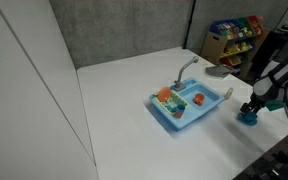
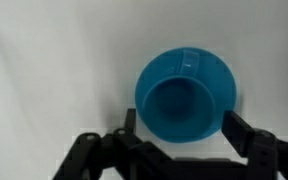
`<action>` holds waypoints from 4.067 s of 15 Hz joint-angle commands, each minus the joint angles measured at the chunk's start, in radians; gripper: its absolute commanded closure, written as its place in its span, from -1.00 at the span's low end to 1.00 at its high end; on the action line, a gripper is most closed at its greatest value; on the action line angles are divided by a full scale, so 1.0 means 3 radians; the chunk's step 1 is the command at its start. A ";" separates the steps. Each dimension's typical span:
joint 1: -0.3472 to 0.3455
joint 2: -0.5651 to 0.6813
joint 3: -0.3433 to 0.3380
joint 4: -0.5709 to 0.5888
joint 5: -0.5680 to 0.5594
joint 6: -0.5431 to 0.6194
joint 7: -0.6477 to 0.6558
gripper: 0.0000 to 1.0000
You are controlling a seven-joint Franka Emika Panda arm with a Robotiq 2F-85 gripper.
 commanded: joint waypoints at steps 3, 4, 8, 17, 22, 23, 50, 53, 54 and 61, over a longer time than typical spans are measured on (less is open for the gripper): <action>-0.0079 -0.0017 0.0035 0.0025 -0.0107 -0.0002 0.0067 0.19; -0.0080 -0.0044 0.0034 0.0014 -0.0109 -0.0021 0.0063 0.31; -0.0057 -0.0138 0.0019 -0.0032 -0.0109 -0.0046 0.0078 0.36; -0.0057 -0.0704 0.0152 -0.0155 -0.0067 -0.0431 0.0009 0.36; 0.0003 -0.1239 0.0301 -0.0321 0.0016 -0.0746 -0.0052 0.36; 0.0028 -0.1348 0.0326 -0.0356 0.0031 -0.0802 -0.0055 0.36; 0.0790 -0.1936 0.0365 -0.0272 -0.0246 -0.1402 0.0516 0.36; 0.0925 -0.1990 0.0426 -0.0226 -0.0419 -0.1472 0.0613 0.36; 0.0965 -0.2004 0.0459 -0.0197 -0.0434 -0.1529 0.0621 0.36; 0.1216 -0.1925 0.0693 0.0217 -0.0400 -0.2056 0.0750 0.36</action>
